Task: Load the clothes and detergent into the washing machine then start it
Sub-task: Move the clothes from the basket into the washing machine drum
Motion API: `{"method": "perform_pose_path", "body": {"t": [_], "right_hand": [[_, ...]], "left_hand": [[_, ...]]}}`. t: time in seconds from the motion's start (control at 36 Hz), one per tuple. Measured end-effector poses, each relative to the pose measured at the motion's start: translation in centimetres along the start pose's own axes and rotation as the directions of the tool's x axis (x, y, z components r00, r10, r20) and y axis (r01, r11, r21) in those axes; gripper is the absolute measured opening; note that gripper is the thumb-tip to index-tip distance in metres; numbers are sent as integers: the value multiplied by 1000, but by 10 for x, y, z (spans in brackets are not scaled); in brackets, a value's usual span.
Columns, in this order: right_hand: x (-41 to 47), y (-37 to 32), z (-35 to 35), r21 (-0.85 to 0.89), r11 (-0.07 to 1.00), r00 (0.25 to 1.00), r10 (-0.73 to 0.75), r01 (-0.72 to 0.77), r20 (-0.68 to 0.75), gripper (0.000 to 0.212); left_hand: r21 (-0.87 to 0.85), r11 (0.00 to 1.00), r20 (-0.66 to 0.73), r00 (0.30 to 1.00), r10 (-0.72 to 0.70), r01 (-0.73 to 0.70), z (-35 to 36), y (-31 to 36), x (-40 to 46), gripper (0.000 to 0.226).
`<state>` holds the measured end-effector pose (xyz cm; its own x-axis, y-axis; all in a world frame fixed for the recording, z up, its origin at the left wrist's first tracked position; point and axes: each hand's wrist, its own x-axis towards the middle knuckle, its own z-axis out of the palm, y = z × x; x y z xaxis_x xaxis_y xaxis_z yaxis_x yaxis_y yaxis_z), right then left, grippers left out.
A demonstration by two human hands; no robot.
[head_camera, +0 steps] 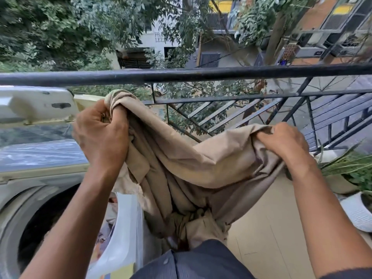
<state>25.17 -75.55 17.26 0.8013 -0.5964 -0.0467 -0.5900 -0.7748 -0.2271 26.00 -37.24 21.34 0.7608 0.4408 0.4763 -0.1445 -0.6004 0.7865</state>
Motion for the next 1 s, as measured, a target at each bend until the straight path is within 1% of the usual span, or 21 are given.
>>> {"method": "perform_pose_path", "body": {"t": [0.08, 0.17, 0.22, 0.28, 0.33, 0.39, 0.42, 0.44, 0.5, 0.56, 0.61, 0.64, 0.67, 0.72, 0.78, 0.81, 0.83, 0.86, 0.89, 0.94, 1.0], "right_hand": [[2, 0, -3, 79, 995, 998, -58, 60, -26, 48], [-4, -14, -6, 296, 950, 993, -112, 101, 22, 54], [-14, -30, -8, 474, 873, 984, -165, 113, 70, 51], [-26, -46, -9, 615, 781, 963, -233, 104, 134, 44], [-38, -61, -11, 708, 699, 926, -326, 101, 189, 39], [-49, -75, -12, 763, 637, 882, -417, 112, 219, 32], [-55, -81, -13, 786, 607, 861, -456, 115, 227, 29], [-60, -87, -13, 801, 586, 841, -491, 123, 229, 30], [-71, -101, -11, 823, 549, 793, -563, 147, 234, 37], [-83, -114, -8, 843, 514, 760, -609, 158, 228, 44], [-91, -125, -5, 829, 516, 782, -600, 217, 168, 47], [-94, -129, -4, 816, 522, 793, -593, 248, 139, 48], [-96, -132, -4, 808, 527, 800, -587, 263, 122, 48], [-99, -132, -6, 837, 496, 796, -592, 232, 130, 45], [-100, -128, -6, 914, 394, 738, -644, 94, 201, 40], [-103, -126, -5, 949, 314, 701, -680, 16, 213, 31], [-109, -124, -1, 972, 231, 677, -710, -35, 193, 24], [-115, -123, 4, 983, 183, 683, -715, -20, 147, 24], [-121, -121, 12, 982, 181, 717, -691, 52, 89, 30], [-131, -114, 30, 948, 234, 795, -605, 217, -32, 48], [-134, -104, 48, 930, 258, 826, -558, 261, -77, 53]], "left_hand": [[-15, 999, 22, 999, -37, 37, 4, 0, 1, 38], [1, 1000, 71, 997, -26, 26, 8, 3, 1, 38], [-5, 1000, 160, 987, 17, -16, 12, 5, -1, 37], [-63, 998, 306, 951, 33, -14, 16, 5, -2, 34], [-98, 995, 462, 887, 15, 34, 20, 4, -5, 27], [-112, 982, 587, 807, -58, 152, 25, 4, -13, 17], [-127, 965, 648, 756, -93, 228, 28, 4, -18, 15], [-141, 944, 707, 698, -115, 298, 31, 3, -23, 20], [-177, 904, 802, 590, -96, 389, 37, 3, -32, 42], [-216, 895, 860, 510, -16, 391, 41, 5, -39, 58], [-259, 888, 882, 469, 56, 381, 45, 9, -46, 57], [-273, 881, 878, 474, 64, 387, 46, 12, -49, 52], [-286, 870, 868, 493, 58, 401, 48, 14, -51, 43], [-309, 866, 818, 574, 31, 393, 51, 17, -53, 20], [-331, 867, 765, 644, 15, 373, 54, 16, -52, 19], [-338, 869, 746, 665, 12, 363, 56, 16, -51, 20], [-350, 867, 731, 682, 17, 354, 57, 16, -49, 20], [-365, 866, 715, 699, 26, 341, 59, 16, -47, 19], [-384, 861, 695, 718, 33, 332, 61, 17, -45, 17], [-406, 853, 643, 765, 12, 328, 63, 20, -41, 19], [-417, 849, 603, 798, -9, 324, 64, 21, -36, 22]]}}
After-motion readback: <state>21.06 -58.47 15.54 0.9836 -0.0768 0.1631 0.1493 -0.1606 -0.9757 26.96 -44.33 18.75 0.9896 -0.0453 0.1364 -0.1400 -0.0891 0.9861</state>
